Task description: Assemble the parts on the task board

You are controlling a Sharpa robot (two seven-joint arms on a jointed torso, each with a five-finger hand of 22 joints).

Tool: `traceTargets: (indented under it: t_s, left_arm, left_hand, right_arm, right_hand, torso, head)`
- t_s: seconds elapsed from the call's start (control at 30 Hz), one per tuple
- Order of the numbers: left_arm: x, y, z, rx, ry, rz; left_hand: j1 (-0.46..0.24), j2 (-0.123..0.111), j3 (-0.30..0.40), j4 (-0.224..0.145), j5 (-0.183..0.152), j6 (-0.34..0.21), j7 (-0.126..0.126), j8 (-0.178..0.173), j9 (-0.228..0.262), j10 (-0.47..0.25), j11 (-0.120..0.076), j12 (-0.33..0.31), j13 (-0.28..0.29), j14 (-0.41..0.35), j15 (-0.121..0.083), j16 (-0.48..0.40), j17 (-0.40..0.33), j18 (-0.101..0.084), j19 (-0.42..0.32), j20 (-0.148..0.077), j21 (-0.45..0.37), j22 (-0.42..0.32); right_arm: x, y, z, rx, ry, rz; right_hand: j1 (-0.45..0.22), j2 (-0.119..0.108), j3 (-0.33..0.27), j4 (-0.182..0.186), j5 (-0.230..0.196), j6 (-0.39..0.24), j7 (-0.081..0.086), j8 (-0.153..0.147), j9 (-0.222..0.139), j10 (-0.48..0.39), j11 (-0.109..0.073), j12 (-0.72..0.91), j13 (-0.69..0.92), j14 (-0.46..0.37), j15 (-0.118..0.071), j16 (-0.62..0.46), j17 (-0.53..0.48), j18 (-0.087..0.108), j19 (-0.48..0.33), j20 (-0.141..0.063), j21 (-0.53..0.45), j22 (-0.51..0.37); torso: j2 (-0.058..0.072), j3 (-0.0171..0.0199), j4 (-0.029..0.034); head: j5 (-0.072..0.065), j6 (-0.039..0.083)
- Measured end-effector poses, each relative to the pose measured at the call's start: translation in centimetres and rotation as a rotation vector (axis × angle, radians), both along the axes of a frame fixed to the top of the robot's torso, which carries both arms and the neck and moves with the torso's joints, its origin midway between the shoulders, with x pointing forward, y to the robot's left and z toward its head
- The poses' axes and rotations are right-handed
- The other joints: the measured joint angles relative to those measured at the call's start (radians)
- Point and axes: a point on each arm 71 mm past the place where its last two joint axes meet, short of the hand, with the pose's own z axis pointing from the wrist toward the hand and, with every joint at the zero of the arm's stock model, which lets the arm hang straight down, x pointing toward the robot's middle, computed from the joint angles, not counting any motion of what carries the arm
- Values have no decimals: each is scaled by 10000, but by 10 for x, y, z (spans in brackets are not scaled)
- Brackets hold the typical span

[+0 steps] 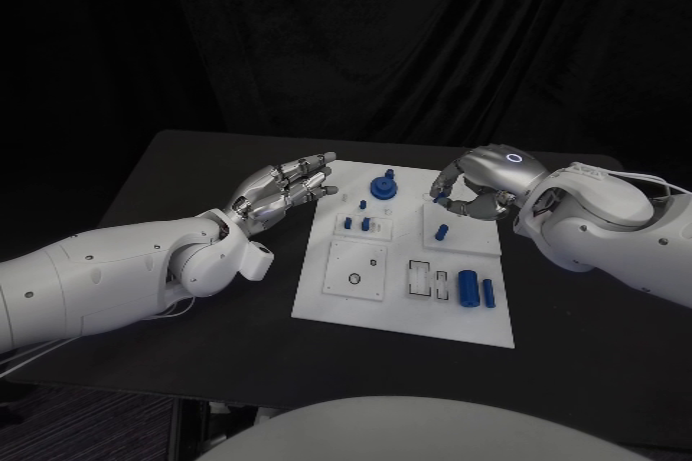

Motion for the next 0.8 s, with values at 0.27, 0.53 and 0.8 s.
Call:
traceTargets:
  t_s: [0.27, 0.53, 0.8]
  left_arm:
    - [0, -2, 0, -7, 1, -22]
    - [0, -3, -1, -12, 10, -38]
    - [1, -4, -2, -12, 19, -57]
  left_hand:
    - [4, 5, -2, -2, 38, 0, 0, 0, -1, 0, 0, 0, 0, 0, 0, 0, -1, -1, -39, -39, 0, -129]
    - [41, 41, 25, -29, 38, 0, 0, 0, -1, 0, 0, -1, 0, -1, 0, 0, -1, 0, -39, -39, 0, -153]
    - [41, 41, 25, -29, 38, 0, 0, 0, -2, 0, 0, -1, 0, -1, 0, 0, -2, -2, -75, -75, -37, -170]
  right_arm:
    - [-31, 44, -19, 246, 855, 1195]
    - [-41, 74, -43, 5, 1558, 1822]
    - [-44, 89, -61, -405, 1946, 2095]
  right_hand:
    - [-1, -1, -22, -31, 49, -73, 73, 0, 26, 111, 37, -2, -19, -9, 66, 0, 0, 0, -37, 37, -94, -1]
    - [-2, -2, 16, -69, 49, -107, 107, -50, 48, 145, 70, -55, -41, -9, 65, 0, 0, 0, -74, 74, -167, -2]
    - [-3, -3, 43, -96, 48, -141, 142, -51, 51, 144, 72, -57, -68, -18, 129, 0, 0, -1, -110, 110, -251, -2]
  torso:
    - [11, -2, 21]
    - [22, 19, 12]
    - [3, 19, 25]
  head:
    - [-10, -1]
    - [88, -1]
    - [71, -1]
